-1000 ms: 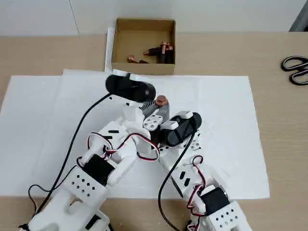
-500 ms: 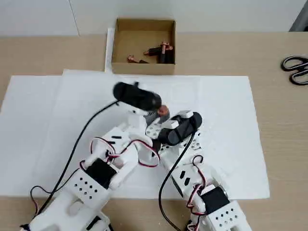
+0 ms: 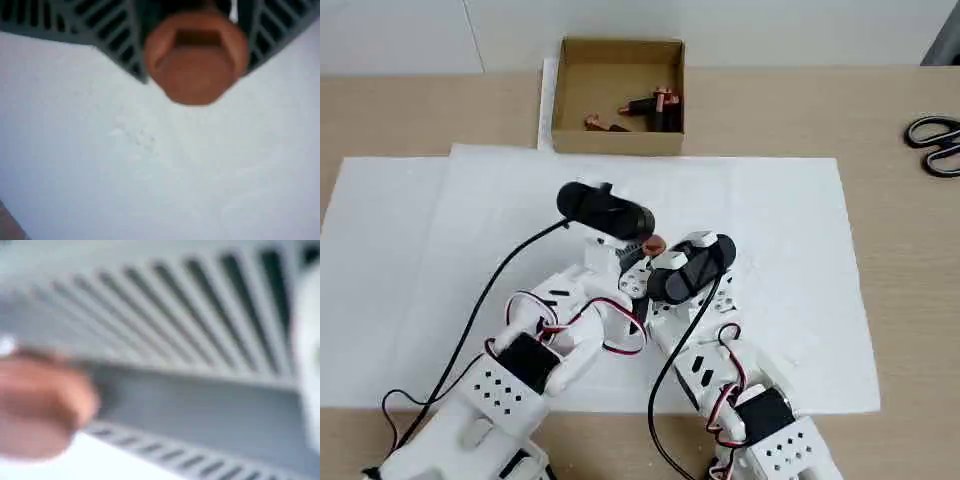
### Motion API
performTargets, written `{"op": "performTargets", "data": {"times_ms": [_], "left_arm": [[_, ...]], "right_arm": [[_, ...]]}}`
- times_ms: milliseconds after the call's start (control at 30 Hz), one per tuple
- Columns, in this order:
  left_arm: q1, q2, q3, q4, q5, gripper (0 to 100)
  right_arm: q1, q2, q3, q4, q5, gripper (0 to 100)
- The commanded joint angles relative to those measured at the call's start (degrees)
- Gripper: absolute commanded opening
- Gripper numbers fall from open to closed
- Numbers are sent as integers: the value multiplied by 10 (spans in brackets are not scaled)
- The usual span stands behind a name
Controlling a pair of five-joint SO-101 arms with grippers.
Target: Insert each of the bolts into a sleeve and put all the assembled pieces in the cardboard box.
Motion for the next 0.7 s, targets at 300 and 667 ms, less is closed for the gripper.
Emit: {"op": "performTargets", "data": {"times_ms": [300,667], "left_arm": [[-159,-5,-266,343,-6,234],[-370,-4,-244,446,-86,233]], "right_arm": [[5,-7,-10,-16,-2,4],[143,92,-206,38,-2,4]]}}
